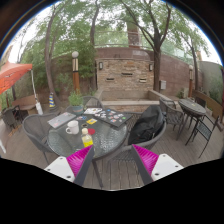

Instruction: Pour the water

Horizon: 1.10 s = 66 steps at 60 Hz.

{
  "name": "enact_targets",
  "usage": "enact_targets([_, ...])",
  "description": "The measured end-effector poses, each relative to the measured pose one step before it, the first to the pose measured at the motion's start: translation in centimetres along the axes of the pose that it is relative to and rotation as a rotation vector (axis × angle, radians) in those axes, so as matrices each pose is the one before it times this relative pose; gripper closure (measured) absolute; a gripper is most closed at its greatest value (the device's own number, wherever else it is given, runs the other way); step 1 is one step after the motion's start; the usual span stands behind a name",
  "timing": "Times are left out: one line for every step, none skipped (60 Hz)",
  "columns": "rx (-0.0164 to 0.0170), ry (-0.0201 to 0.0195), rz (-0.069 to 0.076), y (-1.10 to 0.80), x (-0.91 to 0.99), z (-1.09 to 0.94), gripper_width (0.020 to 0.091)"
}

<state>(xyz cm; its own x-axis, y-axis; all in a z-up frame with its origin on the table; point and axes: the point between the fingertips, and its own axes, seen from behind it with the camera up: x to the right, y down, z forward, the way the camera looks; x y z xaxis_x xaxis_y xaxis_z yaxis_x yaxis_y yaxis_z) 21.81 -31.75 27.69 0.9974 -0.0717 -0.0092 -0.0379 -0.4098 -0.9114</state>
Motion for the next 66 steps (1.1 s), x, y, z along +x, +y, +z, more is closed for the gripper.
enact_targets([0.00130, -0.00045, -0.0029, 0.210, -0.134, 0.153, 0.0270])
enact_targets([0.00026, -0.00244, -0.0042, 0.029, 0.024, 0.024, 0.0270])
enact_targets([0.00086, -0.00336, -0.0042, 0.026, 0.009, 0.020, 0.0270])
enact_targets([0.00203, -0.00328, -0.0035, 0.033, -0.006, 0.006, 0.0269])
enact_targets([0.00255, -0.00297, -0.0023, 0.053, -0.007, -0.019, 0.0270])
enact_targets([0.00224, -0.00280, -0.0025, -0.069, 0.034, 0.115, 0.0269])
enact_targets([0.00039, -0.00369, -0.0003, 0.161, -0.014, -0.063, 0.0270])
enact_targets([-0.00131, -0.00367, 0.0006, 0.211, -0.018, -0.059, 0.0270])
enact_targets([-0.00321, -0.00356, 0.0012, 0.190, -0.030, -0.125, 0.0271])
enact_targets([-0.00381, -0.00343, 0.0012, 0.139, 0.003, -0.066, 0.0270])
enact_targets([-0.00386, -0.00354, 0.0017, 0.154, -0.026, -0.112, 0.0272])
enact_targets([-0.00301, -0.00418, 0.0017, 0.139, -0.015, -0.113, 0.0271])
enact_targets([-0.00166, -0.00504, 0.0009, 0.095, -0.037, -0.079, 0.0271])
enact_targets([0.00070, -0.00542, 0.0003, 0.043, -0.089, -0.069, 0.0270])
enact_targets([0.00210, -0.00520, 0.0003, -0.001, -0.110, -0.055, 0.0270])
enact_targets([0.00253, -0.00410, 0.0007, 0.010, -0.054, 0.015, 0.0270])
enact_targets([0.00159, -0.00224, 0.0010, 0.024, -0.003, 0.065, 0.0270])
enact_targets([0.00051, -0.00050, 0.0005, 0.064, 0.011, 0.087, 0.0268])
enact_targets([0.00032, -0.00008, -0.0002, 0.090, -0.007, 0.104, 0.0270])
enact_targets([0.00038, -0.00087, -0.0015, 0.067, -0.025, 0.164, 0.0269])
enact_targets([0.00146, -0.00222, -0.0019, 0.069, -0.140, 0.214, 0.0270])
enact_targets([0.00210, -0.00326, -0.0028, 0.081, -0.110, 0.248, 0.0270])
enact_targets([0.00190, -0.00417, -0.0030, 0.085, -0.189, 0.320, 0.0272])
enact_targets([0.00233, -0.00416, -0.0033, 0.109, -0.210, 0.412, 0.0271])
enact_targets([0.00211, -0.00462, -0.0039, 0.156, -0.255, 0.453, 0.0271])
enact_targets([0.00178, -0.00480, -0.0039, 0.240, -0.283, 0.463, 0.0271])
enact_targets([0.00091, -0.00509, -0.0051, 0.212, -0.284, 0.465, 0.0271])
enact_targets([-0.00019, -0.00523, -0.0056, 0.277, -0.306, 0.498, 0.0271])
enact_targets([-0.00097, -0.00524, -0.0055, 0.308, -0.349, 0.522, 0.0270])
enact_targets([-0.00125, -0.00515, -0.0052, 0.331, -0.396, 0.628, 0.0272])
enact_targets([-0.00090, -0.00444, -0.0040, 0.331, -0.367, 0.652, 0.0271])
enact_targets([0.00045, -0.00423, -0.0029, 0.318, -0.389, 0.668, 0.0272])
enact_targets([0.00174, -0.00385, -0.0016, 0.273, -0.370, 0.738, 0.0271])
enact_targets([0.00338, -0.00446, -0.0009, 0.267, -0.435, 0.782, 0.0271])
enact_targets([0.00383, -0.00379, 0.0001, 0.250, -0.426, 0.850, 0.0271])
enact_targets([0.00245, -0.00230, 0.0022, 0.341, -0.431, 0.940, 0.0271])
enact_targets([0.00131, -0.00024, 0.0037, 0.398, -0.411, 0.945, 0.0273])
enact_targets([0.00024, 0.00039, 0.0030, 0.145, -0.308, 1.005, 0.0272])
enact_targets([0.00398, -0.00076, 0.0054, 0.564, -0.530, 0.922, 0.0271])
enact_targets([0.00490, -0.00137, 0.0025, 0.358, -0.543, 0.983, 0.0271])
enact_targets([0.00583, -0.00163, 0.0019, 0.324, -0.504, 1.023, 0.0270])
enact_targets([0.00457, -0.00138, 0.0015, 0.390, -0.465, 1.027, 0.0271])
enact_targets([0.00125, -0.00083, 0.0002, 0.469, -0.489, 1.016, 0.0273])
enact_targets([0.00004, -0.00091, -0.0015, 0.482, -0.488, 1.015, 0.0272])
enact_targets([0.00227, 0.00012, -0.0021, 0.382, -0.443, 1.054, 0.0270])
enact_targets([0.00653, 0.00274, -0.0015, 0.309, -0.382, 1.035, 0.0268])
enact_targets([0.00916, 0.00621, -0.0026, 0.015, -0.242, 1.063, 0.0265])
enact_targets([0.01361, 0.00895, -0.0002, 0.274, -0.309, 0.892, 0.0265])
enact_targets([0.01091, 0.00886, -0.0040, -0.060, -0.224, 1.033, 0.0269])
enact_targets([0.00954, 0.00805, -0.0027, 0.167, -0.340, 0.926, 0.0271])
enact_targets([0.00847, 0.00668, -0.0017, 0.351, -0.405, 0.805, 0.0273])
enact_targets([0.00746, 0.00560, -0.0031, 0.190, -0.317, 0.924, 0.0272])
enact_targets([0.00640, 0.00527, -0.0043, -0.008, -0.231, 1.009, 0.0274])
enact_targets([0.00701, 0.00573, -0.0023, 0.380, -0.324, 0.778, 0.0277])
enact_targets([0.00329, 0.00687, -0.0056, 0.059, -0.165, 0.894, 0.0279])
enact_targets([0.00253, 0.00626, -0.0048, 0.301, -0.195, 0.796, 0.0282])
enact_targets([0.00181, 0.00634, -0.0048, 0.410, -0.202, 0.635, 0.0290])
enact_targets([-0.00088, 0.00700, -0.0051, -0.065, 0.149, 0.668, 0.0291])
enact_targets([0.00267, 0.01043, -0.0063, 0.101, 0.042, 0.699, 0.0289])
enact_targets([0.00374, 0.01347, -0.0055, 0.097, 0.135, 0.633, 0.0287])
enact_targets([0.00386, 0.01257, -0.0050, 0.050, 0.116, 0.552, 0.0286])
enact_targets([0.00467, 0.01083, -0.0033, -0.008, 0.097, 0.496, 0.0287])
enact_targets([0.00574, 0.01026, -0.0005, -0.006, 0.105, 0.486, 0.0286])
enact_targets([0.00652, 0.00719, 0.0009, 0.074, 0.279, 0.625, 0.0288])
enact_targets([0.00565, 0.00815, 0.0055, -0.220, -0.101, 0.042, 0.0291])
enact_targets([0.00530, 0.00878, 0.0058, -0.096, 0.208, 0.330, 0.0292])
